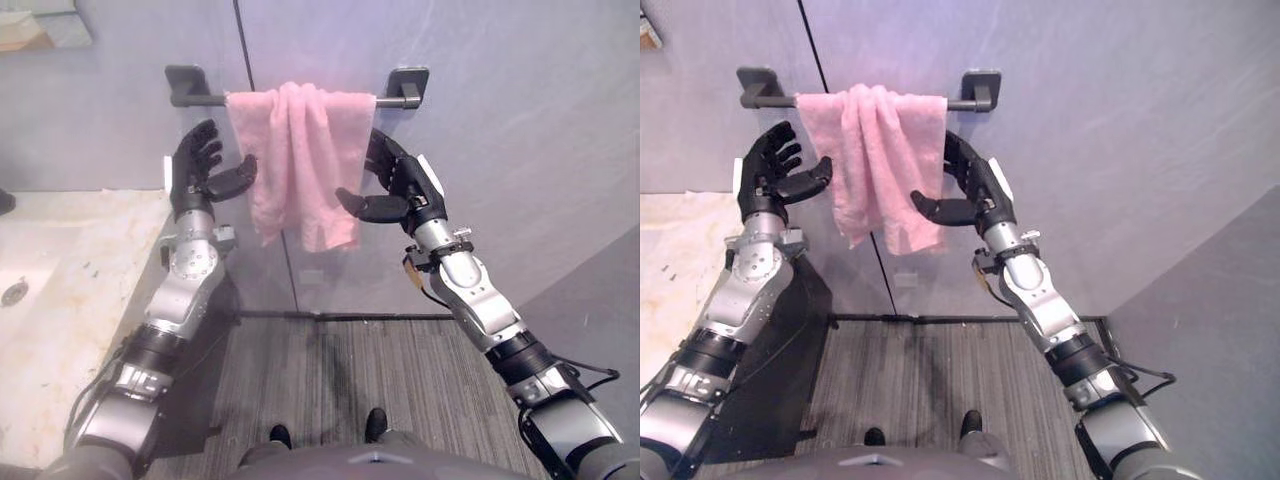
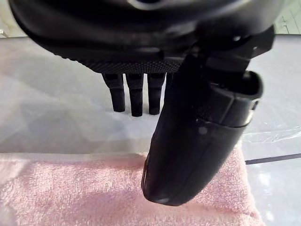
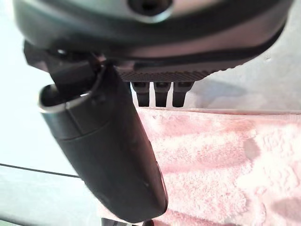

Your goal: Organize the bathroom.

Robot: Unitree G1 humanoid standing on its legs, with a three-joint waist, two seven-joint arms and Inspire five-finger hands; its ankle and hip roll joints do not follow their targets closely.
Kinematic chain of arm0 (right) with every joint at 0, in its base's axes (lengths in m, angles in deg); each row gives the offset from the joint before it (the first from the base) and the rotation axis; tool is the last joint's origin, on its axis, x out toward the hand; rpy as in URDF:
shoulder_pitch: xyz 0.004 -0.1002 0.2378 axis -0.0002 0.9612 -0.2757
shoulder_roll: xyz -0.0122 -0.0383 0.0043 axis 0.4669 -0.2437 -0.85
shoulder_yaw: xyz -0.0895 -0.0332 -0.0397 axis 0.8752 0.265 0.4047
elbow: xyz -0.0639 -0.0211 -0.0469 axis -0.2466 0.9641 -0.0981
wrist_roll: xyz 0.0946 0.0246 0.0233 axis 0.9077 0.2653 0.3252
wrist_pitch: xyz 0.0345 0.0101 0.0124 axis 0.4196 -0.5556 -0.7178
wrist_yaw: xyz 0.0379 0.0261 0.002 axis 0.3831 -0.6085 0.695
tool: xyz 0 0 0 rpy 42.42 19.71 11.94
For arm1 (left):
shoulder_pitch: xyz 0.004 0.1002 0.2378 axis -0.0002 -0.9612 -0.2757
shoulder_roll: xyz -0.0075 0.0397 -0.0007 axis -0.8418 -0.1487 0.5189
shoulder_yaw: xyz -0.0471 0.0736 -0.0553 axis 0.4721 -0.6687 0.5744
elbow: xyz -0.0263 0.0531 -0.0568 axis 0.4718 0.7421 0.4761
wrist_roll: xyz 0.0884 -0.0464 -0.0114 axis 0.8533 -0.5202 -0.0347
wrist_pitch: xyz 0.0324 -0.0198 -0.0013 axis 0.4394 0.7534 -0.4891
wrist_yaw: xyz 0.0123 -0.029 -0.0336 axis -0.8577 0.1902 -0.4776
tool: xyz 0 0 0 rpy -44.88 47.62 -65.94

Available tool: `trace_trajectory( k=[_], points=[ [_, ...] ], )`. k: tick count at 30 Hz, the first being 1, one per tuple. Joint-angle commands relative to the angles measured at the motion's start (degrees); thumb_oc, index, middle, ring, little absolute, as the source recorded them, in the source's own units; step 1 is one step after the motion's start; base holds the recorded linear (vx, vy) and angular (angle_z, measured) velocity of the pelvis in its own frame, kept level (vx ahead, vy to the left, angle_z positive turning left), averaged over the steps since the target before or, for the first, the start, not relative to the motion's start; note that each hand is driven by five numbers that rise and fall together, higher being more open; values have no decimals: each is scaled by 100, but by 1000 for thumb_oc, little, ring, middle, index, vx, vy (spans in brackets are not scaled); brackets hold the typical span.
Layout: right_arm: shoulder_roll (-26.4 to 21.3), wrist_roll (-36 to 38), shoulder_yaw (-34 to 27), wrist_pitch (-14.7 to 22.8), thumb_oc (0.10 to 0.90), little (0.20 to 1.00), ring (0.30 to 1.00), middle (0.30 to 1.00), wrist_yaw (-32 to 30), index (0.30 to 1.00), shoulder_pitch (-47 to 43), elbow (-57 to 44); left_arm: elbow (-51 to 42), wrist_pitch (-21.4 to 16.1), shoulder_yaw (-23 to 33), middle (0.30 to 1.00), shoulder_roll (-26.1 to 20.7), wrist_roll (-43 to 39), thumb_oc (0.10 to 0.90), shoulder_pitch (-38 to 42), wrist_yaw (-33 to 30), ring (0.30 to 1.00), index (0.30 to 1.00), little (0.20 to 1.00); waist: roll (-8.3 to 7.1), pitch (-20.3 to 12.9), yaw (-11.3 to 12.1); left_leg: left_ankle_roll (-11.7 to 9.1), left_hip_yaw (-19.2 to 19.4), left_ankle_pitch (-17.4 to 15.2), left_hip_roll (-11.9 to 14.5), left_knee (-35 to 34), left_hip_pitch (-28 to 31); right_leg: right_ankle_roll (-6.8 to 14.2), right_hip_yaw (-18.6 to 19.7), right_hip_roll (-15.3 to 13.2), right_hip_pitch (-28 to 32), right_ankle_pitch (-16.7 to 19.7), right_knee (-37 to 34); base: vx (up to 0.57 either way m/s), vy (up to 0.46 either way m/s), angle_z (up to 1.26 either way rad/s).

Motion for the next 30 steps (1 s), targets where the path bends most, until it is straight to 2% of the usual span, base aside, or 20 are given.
trace_trajectory(
  k=[1,9,17,24,30],
  points=[
    [17,82,-61,522,800,900,900,900,73,900,-648,-23,349,-397,-66,300,-347,79,400,956,283,300,300,300,16,-493,-85,316,167,-490,-486,10,150,326,193,199,340,-822,155,0,0,0],
    [30,64,-73,619,800,900,900,900,105,900,-487,53,383,-381,-5,300,-458,-95,400,893,619,300,300,300,46,-486,-99,345,179,-517,-516,10,174,338,219,191,334,-851,207,4,5,-1],
    [22,98,-136,700,800,900,900,900,5,900,-356,10,342,-479,208,300,-567,103,400,706,140,300,300,300,43,-465,-70,373,168,-548,-551,10,198,352,204,175,344,-869,245,0,0,0],
    [139,-44,-205,821,800,900,900,900,-165,900,-373,-134,168,-813,511,300,-299,217,400,348,-570,300,300,300,10,-436,-9,383,129,-556,-575,10,194,359,178,155,330,-879,286,0,0,0],
    [185,-67,-247,783,800,900,900,900,-314,900,-524,-274,-88,-679,558,300,-134,510,400,134,-646,300,300,300,-17,-426,55,388,92,-575,-582,10,211,371,157,146,333,-902,342,0,0,0]
  ],
)
